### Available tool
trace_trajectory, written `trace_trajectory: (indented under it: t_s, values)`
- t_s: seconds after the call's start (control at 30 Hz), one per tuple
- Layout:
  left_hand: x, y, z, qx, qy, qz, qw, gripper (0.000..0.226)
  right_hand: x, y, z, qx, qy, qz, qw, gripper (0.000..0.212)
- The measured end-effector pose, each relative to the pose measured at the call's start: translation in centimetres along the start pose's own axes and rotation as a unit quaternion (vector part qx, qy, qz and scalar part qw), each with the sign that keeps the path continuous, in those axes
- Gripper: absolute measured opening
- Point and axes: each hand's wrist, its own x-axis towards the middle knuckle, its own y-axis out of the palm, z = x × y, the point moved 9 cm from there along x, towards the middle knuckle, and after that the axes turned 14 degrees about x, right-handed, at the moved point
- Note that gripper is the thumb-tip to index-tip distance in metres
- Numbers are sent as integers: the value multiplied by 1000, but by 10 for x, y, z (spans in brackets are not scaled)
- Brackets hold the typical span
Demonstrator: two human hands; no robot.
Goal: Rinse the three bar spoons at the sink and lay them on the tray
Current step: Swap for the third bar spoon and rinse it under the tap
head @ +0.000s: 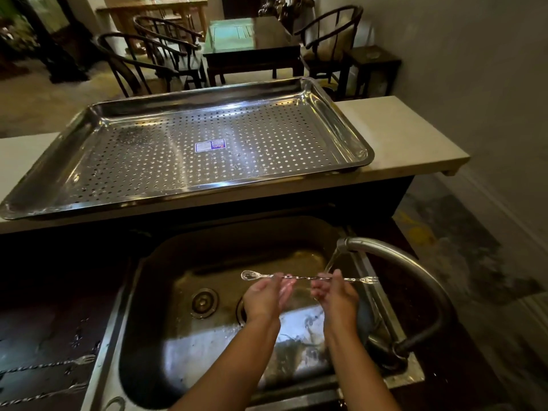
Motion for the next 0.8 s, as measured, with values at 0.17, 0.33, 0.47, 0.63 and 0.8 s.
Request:
trace_trajectory:
  t_s: [0.17,0.33,0.47,0.63,0.8]
  values:
    - [-1,7,3,-14,-10,-1,1000,11,6,-3,6,-33,10,18,999,6]
    - [-10,39,13,54,6,37,998,16,7,1,2,-80,27,50,995,3]
    - [-14,55,21,106,36,44,993,16,8,-10,12,-59,16,46,997,17]
    - [-14,66,43,80,-1,54,995,18,5,-25,28,-88,-5,27,996,17]
    - [-11,83,58,-20,-72,110,991,15,-7,-32,51,-115,-68,11,991,18]
